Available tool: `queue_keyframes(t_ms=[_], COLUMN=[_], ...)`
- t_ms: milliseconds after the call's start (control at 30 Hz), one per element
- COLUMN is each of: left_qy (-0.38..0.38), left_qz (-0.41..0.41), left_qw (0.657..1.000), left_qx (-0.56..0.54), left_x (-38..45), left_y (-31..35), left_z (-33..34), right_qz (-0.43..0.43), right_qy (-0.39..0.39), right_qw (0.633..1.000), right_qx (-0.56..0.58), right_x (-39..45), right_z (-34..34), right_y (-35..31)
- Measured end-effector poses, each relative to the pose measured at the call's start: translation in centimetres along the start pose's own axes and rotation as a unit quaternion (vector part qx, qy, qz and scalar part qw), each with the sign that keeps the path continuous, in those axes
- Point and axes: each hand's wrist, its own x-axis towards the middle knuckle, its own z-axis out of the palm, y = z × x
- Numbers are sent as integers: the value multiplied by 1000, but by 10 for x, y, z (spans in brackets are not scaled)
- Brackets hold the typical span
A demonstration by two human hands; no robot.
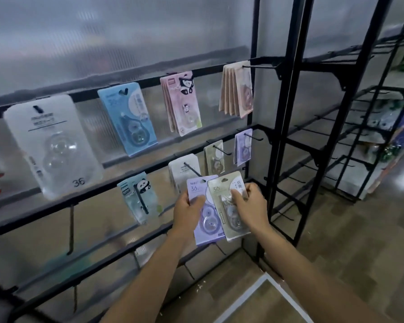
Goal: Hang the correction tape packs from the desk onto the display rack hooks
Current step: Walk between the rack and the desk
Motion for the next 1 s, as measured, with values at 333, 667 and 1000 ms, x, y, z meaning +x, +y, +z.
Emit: queue_keyframes(t_ms=[333,667,1000], left_qy=[136,163,292], left_qz=[220,220,181], left_qw=[949,949,929], left_qx=[178,155,134], left_x=[28,73,104], left_y=[-16,-23,-28], left_z=[69,123,142], right_qz=[25,39,-18], right_qy=[-48,-119,-226], right_qw=[981,969,960], right_qx=[188,215,165], right_x=[104,165,193], right_z=[5,10,2], right_y=[14,40,56])
